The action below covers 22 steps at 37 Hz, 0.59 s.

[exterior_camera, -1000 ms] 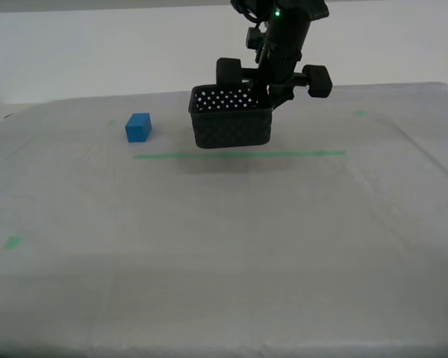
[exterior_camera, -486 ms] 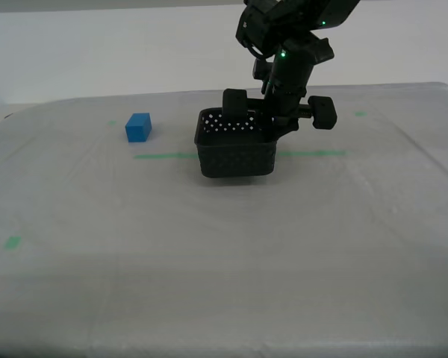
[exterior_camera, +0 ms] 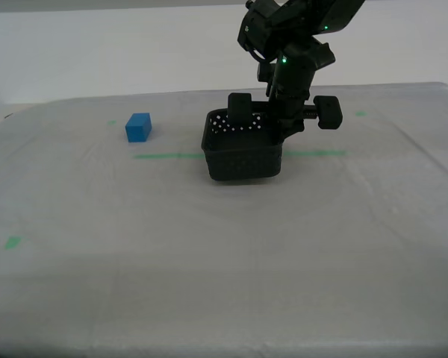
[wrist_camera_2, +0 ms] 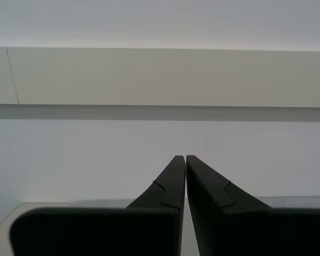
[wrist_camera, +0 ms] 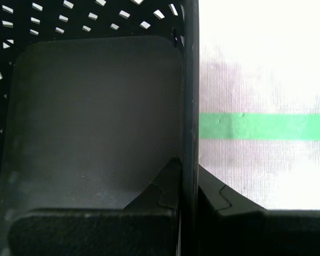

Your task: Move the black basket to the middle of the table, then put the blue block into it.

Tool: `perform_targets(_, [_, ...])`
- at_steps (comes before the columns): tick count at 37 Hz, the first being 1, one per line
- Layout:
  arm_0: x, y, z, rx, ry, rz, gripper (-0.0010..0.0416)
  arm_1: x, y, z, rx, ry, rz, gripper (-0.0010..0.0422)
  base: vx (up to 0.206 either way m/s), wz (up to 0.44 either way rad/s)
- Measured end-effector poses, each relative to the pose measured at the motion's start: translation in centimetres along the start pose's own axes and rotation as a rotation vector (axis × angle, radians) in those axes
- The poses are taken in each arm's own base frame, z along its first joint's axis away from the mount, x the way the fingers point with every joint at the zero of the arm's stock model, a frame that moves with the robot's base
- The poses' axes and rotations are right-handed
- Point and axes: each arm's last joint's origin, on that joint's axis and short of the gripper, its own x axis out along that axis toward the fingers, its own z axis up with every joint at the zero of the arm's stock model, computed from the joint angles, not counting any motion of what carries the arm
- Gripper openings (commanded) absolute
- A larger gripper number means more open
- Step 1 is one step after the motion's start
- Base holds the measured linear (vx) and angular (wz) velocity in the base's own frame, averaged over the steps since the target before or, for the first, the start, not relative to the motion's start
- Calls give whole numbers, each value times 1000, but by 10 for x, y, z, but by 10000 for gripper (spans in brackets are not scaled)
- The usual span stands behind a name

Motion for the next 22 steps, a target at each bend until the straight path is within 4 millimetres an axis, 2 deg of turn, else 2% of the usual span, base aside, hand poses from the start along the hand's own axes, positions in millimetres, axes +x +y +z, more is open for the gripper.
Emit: perform_targets(22, [11, -9, -11, -14, -47, 11, 0, 0, 0, 0, 0, 0, 0, 0, 0, 0])
